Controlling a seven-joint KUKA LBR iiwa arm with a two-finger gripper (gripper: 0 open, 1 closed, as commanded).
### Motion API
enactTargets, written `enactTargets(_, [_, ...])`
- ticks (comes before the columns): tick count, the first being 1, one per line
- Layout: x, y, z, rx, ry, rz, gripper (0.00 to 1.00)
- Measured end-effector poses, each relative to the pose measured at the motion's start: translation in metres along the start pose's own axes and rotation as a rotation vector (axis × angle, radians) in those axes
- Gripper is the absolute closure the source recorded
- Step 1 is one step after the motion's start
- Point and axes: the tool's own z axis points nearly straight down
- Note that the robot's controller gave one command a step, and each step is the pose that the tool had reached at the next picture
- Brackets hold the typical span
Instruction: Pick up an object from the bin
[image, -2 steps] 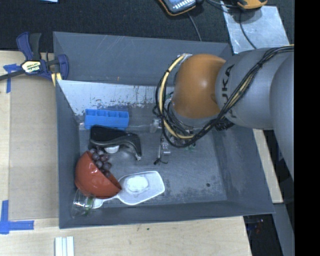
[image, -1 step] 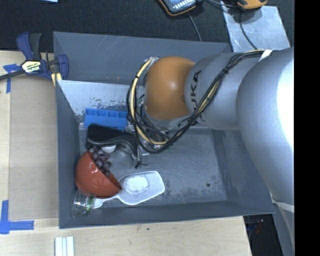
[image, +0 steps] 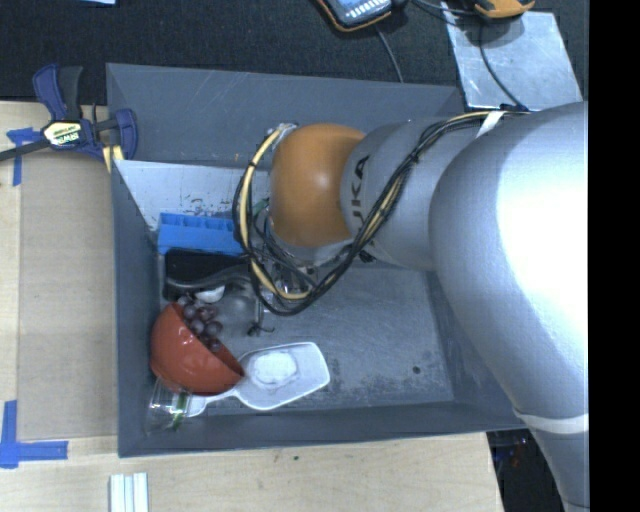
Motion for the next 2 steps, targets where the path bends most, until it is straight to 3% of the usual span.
enactTargets(1, [0.0027,0.0542,-0.0002,0.011,0.002,-0.320,1.00])
enactTargets(2, [0.0027,0.0541,-0.0004,0.011,0.002,-0.319,1.00])
